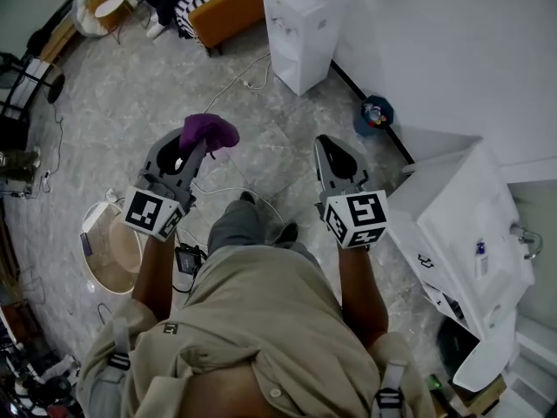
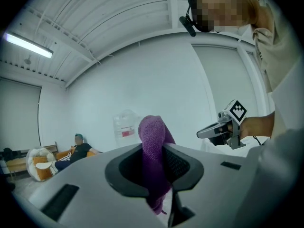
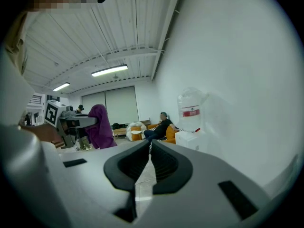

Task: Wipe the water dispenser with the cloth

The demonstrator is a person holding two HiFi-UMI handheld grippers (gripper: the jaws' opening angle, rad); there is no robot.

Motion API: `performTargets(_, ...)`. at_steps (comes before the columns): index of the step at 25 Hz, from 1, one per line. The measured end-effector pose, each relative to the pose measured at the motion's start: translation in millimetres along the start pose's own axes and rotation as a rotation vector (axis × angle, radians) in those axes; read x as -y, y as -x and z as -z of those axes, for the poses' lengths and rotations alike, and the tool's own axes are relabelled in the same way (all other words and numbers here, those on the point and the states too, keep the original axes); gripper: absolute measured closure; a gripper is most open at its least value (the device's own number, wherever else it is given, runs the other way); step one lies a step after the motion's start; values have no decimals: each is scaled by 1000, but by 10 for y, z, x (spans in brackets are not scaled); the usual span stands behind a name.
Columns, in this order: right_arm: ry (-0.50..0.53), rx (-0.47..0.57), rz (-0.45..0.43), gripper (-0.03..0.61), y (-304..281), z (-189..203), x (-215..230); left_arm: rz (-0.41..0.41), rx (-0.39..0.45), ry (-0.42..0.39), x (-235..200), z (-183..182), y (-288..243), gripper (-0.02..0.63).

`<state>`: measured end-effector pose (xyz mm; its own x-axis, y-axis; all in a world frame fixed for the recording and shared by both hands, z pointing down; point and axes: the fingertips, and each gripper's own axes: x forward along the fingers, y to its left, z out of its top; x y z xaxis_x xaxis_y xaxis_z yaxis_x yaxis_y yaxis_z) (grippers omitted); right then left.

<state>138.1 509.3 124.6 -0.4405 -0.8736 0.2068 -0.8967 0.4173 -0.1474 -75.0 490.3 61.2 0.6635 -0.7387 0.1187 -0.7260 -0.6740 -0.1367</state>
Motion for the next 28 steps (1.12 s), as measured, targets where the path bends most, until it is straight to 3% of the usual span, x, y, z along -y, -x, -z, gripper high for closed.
performTargets(11, -24, -29, 205, 551, -280, -13, 787, 170, 51, 40, -327, 92, -1224, 525)
performTargets(28, -1, -86, 337, 551, -2115, -416, 757, 285, 102, 85, -2231, 315, -2374, 525)
